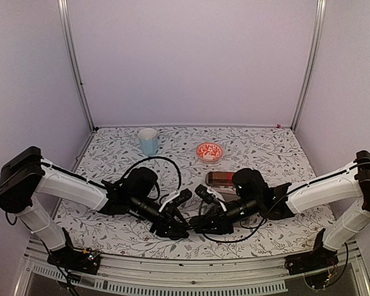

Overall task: Organize the sunglasses
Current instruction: Pass from the right arm to the left

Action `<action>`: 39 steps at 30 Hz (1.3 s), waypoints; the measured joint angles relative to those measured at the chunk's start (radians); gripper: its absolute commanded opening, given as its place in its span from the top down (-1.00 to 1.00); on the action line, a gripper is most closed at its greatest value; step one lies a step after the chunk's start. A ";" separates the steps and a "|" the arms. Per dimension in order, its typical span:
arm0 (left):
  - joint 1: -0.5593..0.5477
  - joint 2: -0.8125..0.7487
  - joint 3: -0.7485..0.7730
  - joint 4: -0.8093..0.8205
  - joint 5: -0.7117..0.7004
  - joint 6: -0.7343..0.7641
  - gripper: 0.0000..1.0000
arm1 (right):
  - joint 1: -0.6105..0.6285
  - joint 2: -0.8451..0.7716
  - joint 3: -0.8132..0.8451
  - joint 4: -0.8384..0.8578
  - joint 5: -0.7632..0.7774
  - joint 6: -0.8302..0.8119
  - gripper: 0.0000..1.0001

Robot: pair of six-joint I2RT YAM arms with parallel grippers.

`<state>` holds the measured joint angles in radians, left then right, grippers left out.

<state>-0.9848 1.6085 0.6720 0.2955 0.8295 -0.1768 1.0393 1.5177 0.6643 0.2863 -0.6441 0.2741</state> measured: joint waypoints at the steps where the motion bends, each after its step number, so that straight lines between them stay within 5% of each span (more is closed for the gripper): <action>1: 0.000 0.000 0.000 0.000 0.000 -0.002 0.09 | 0.000 0.000 0.000 0.000 -0.002 0.000 0.57; 9: 0.000 -0.023 0.000 0.019 -0.004 -0.016 0.11 | 0.000 0.004 0.000 0.003 -0.018 0.003 0.56; 39: 0.000 -0.031 0.000 0.032 0.005 -0.029 0.79 | 0.000 0.010 -0.011 0.045 -0.022 0.027 0.34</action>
<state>-0.9844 1.5780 0.6720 0.3279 0.8341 -0.2058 1.0393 1.5276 0.6529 0.3309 -0.6662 0.3012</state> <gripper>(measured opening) 0.119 0.286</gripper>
